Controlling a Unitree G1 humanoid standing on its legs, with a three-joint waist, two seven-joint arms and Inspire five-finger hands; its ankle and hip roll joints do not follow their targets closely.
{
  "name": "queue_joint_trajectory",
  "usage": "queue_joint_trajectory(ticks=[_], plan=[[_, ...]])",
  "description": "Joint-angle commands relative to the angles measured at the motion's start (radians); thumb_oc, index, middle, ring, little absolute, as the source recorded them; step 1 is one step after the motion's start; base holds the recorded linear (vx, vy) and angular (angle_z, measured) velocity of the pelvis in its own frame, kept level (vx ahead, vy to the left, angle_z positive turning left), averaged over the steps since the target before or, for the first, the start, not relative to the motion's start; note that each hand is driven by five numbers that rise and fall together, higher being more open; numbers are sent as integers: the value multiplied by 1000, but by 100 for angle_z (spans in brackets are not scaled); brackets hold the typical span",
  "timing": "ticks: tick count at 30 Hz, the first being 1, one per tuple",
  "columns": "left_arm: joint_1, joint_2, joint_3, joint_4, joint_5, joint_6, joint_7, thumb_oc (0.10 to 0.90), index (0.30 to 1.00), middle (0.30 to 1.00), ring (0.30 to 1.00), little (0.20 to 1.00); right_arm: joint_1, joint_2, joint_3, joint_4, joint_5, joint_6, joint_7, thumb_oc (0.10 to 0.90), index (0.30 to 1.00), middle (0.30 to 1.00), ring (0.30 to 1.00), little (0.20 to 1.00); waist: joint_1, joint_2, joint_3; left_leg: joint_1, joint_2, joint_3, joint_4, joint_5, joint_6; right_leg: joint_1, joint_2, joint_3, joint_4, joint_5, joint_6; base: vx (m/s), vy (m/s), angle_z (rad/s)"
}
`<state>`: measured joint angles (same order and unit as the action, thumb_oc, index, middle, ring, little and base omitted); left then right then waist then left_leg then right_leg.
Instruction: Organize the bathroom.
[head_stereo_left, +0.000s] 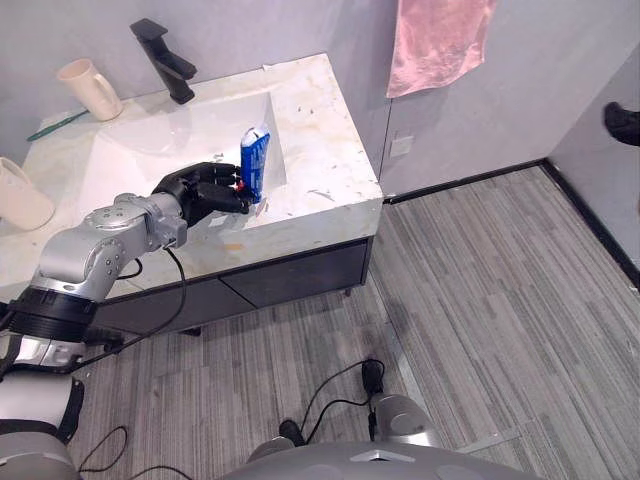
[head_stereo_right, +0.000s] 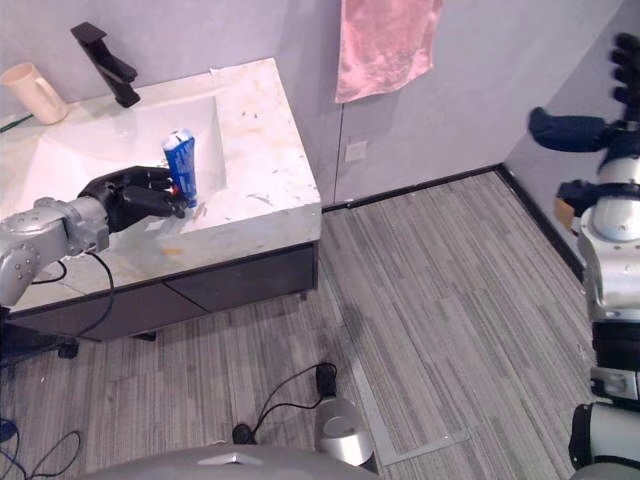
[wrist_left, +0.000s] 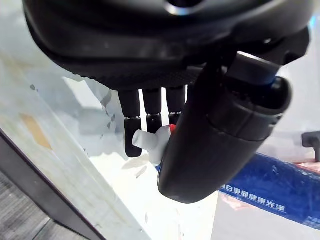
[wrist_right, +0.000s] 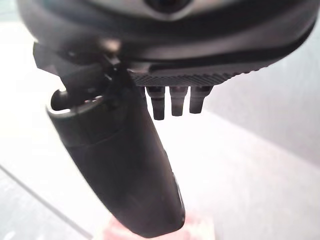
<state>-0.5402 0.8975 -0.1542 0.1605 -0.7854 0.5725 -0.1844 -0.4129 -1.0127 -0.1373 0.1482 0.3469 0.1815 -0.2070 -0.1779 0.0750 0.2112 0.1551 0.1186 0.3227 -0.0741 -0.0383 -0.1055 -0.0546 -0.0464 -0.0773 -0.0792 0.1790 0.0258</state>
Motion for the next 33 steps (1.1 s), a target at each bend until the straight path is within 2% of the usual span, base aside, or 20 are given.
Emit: queue_joint_trajectory(ticks=[1,4,7,9,13,14,17,21,26,28,30,31,33], plan=[[-202,49,42,40,-51,-199,-18,400,300,300,300,300,-179,-18,75,-37,106,-86,97,800,900,900,900,900,24,-46,-105,-43,41,-2,37,69,26,43,-26,63,-8,-118,63,18,-12,4],[-225,38,20,74,-61,-236,-32,400,300,300,300,300,-295,-3,163,18,173,-71,127,800,900,900,900,900,42,-49,-118,-40,43,-6,39,73,23,48,-24,60,-8,-118,62,26,-19,2],[-233,34,14,80,-60,-242,-40,400,300,300,300,300,-364,2,213,60,231,-68,136,800,900,900,900,900,52,-51,-124,-35,43,-11,35,75,21,53,-23,55,-8,-119,61,27,-16,2],[-240,34,3,78,-75,-241,-50,400,300,300,300,300,-436,16,256,94,339,-77,155,800,900,900,900,900,67,-55,-132,-31,44,-23,32,76,19,59,-24,46,-8,-119,60,45,-27,8],[-253,30,-15,87,-84,-249,-60,400,300,300,300,300,-509,29,291,126,433,-88,164,800,900,900,900,900,80,-60,-137,-30,44,-32,36,72,18,63,-26,38,-8,-118,61,29,-28,14],[-262,26,-30,90,-90,-250,-62,400,300,300,300,300,-556,45,314,139,500,-101,177,800,900,900,900,900,89,-63,-140,-29,44,-39,39,70,17,65,-27,33,-8,-118,62,24,-25,10],[-268,24,-40,99,-99,-250,-83,400,300,300,300,300,-623,60,345,137,595,-100,192,800,900,900,900,900,100,-68,-148,-28,45,-46,38,70,17,69,-27,25,-8,-118,62,38,-28,6],[-284,17,-56,109,-124,-243,-115,400,300,300,300,300,-673,111,372,93,767,-63,233,800,900,900,900,900,108,-74,-169,-18,44,-51,30,71,18,74,-26,17,-8,-118,64,55,-19,7],[-318,-4,-72,111,-148,-230,-121,400,300,300,300,300,-673,187,379,51,881,-24,234,800,900,900,900,900,110,-75,-183,-13,45,-49,34,73,19,81,-23,17,-8,-121,63,46,0,0],[-355,-14,-97,118,-164,-226,-106,400,300,300,300,300,-681,229,393,36,959,15,229,800,900,900,900,900,111,-76,-190,-10,45,-49,38,72,20,85,-22,18,-8,-123,63,49,-1,1],[-367,-17,-104,122,-168,-225,-106,400,300,300,300,300,-681,241,395,32,981,38,228,800,900,900,900,900,111,-76,-192,-9,45,-49,40,72,21,87,-21,17,-8,-123,63,17,-1,1],[-397,-24,-121,126,-179,-218,-94,400,300,300,300,300,-676,272,412,25,994,95,237,800,900,900,900,900,112,-78,-198,-7,45,-49,41,71,23,89,-20,18,-8,-123,63,32,2,1],[-425,-31,-135,133,-193,-210,-81,400,300,300,300,300,-660,291,442,20,998,123,263,800,900,900,900,900,109,-80,-202,-4,46,-45,42,72,23,90,-20,18,-8,-123,64,19,0,1]])
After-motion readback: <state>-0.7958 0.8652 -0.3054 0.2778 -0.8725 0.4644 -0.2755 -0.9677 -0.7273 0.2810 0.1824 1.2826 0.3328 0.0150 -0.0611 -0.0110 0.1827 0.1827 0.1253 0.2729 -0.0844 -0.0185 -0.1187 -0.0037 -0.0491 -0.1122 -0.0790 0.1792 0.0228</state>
